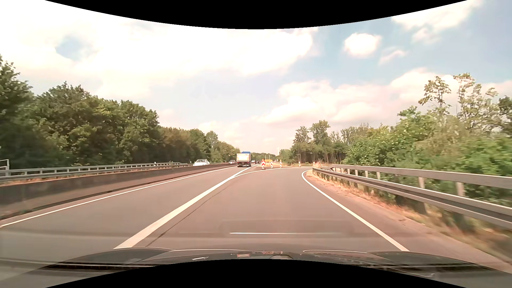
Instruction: Follow the waypoints while adhering to traffic rules and regulations
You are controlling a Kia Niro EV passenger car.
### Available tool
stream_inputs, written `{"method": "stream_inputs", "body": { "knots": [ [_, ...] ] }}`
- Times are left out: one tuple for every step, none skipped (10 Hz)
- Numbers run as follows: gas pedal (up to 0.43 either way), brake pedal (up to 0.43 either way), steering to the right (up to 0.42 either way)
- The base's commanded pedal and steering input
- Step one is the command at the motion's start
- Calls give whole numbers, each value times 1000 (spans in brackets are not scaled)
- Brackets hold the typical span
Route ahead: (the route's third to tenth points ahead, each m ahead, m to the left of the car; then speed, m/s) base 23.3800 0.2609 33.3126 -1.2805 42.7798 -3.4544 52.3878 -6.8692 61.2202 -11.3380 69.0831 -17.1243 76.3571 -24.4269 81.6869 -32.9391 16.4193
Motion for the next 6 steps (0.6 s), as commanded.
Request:
{"method": "stream_inputs", "body": {
  "knots": [
    [87, 0, 29],
    [87, 0, 26],
    [87, 0, 26],
    [87, 0, 24],
    [87, 0, 24],
    [87, 0, 27]
  ]
}}
